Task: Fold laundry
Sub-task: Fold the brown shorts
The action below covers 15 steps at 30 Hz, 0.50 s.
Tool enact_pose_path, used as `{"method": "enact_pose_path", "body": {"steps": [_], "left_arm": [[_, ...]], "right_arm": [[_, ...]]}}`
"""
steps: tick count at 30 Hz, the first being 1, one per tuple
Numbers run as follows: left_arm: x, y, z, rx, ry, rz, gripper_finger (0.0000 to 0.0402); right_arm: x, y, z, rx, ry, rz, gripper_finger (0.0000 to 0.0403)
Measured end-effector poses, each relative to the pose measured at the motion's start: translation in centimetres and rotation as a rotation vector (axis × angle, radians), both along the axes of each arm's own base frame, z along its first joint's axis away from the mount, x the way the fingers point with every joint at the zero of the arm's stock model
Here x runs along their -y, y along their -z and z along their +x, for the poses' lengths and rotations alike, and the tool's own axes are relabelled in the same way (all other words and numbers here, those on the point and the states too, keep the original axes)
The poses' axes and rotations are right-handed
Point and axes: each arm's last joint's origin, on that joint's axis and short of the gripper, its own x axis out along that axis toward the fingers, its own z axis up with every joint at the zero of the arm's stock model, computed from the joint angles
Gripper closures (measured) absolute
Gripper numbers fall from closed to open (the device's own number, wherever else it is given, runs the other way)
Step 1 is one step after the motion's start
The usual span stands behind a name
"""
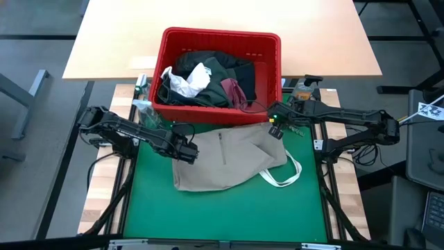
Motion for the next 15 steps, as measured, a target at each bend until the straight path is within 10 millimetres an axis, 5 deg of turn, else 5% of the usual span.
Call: {"method": "enact_pose_path", "body": {"steps": [8, 15], "left_arm": [[0.9, 0.2, 0.1, 0.008, 0.020, -0.083, 0.0315], [3.1, 0.4, 1.0, 0.063, 0.155, -0.255, 0.0335]], "right_arm": [[-0.2, -0.4, -0.4, -0.043, -0.004, 0.033, 0.0248], [-1.2, -1.7, -1.1, -0.028, 0.012, 0.297, 0.0247]]}}
